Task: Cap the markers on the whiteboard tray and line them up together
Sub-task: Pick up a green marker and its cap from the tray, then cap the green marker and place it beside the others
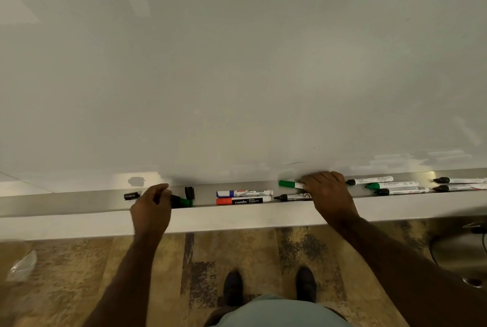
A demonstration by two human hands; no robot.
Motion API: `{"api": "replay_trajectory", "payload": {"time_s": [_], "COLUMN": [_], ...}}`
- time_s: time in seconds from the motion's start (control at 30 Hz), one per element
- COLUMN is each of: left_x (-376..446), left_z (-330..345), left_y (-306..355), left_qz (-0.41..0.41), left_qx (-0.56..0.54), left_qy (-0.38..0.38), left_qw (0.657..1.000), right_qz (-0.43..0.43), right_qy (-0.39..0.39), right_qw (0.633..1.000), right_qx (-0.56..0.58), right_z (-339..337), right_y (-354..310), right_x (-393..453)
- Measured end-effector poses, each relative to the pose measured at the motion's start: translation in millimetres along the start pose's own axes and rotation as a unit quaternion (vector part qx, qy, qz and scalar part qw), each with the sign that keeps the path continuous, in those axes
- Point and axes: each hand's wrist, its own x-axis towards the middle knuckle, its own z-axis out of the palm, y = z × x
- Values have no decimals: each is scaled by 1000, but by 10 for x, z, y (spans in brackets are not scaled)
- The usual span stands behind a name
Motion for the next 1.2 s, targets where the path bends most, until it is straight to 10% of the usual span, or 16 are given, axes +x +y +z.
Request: {"api": "replay_trajectory", "payload": {"time_s": [0.37, 0.67, 1.2], "left_x": [338, 123, -43], "left_z": [-300, -2, 408], "left_y": [-455, -254, 141], "left_qz": [-26, 122, 21], "left_qx": [109, 185, 175], "left_qy": [38, -74, 3], "left_qw": [993, 972, 984], "right_qz": [-136, -125, -26], "right_qy": [-81, -106, -160], "right_qw": [987, 986, 987], "right_qx": [-6, -36, -21], "right_z": [78, 115, 93], "right_y": [79, -63, -220], "right_x": [-46, -4, 89]}}
